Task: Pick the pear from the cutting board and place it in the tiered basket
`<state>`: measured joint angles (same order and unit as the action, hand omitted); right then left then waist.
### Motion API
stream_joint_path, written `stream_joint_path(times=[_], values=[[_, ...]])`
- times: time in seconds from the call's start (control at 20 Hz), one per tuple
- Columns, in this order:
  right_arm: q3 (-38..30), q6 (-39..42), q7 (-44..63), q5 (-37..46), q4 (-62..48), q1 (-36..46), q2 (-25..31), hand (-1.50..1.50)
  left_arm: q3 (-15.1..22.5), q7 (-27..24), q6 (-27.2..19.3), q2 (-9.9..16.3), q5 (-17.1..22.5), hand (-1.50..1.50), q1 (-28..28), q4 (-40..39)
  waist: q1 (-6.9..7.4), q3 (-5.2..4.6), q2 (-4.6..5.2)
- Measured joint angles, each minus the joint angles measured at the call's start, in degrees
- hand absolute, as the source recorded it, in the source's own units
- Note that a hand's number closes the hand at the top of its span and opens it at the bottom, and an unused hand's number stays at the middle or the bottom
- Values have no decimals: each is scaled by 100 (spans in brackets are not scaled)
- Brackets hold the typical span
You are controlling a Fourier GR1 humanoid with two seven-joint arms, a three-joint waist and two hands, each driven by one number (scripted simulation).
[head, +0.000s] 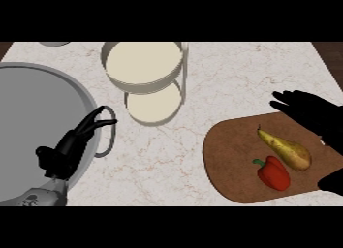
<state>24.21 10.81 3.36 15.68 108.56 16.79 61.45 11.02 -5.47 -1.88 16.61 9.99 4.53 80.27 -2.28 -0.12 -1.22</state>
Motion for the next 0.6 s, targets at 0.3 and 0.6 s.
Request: stream_joint_path(times=[0.3, 0.6], values=[[206, 751, 1393, 370, 1381, -358, 598, -150, -16, -143, 98, -70, -47, 0, 18, -60, 44, 26, 37], [243, 1182, 2485, 740, 2162, -718, 321, -150, -88, -116, 228, -184, -102, 0, 196, -205, 152, 44, 72]])
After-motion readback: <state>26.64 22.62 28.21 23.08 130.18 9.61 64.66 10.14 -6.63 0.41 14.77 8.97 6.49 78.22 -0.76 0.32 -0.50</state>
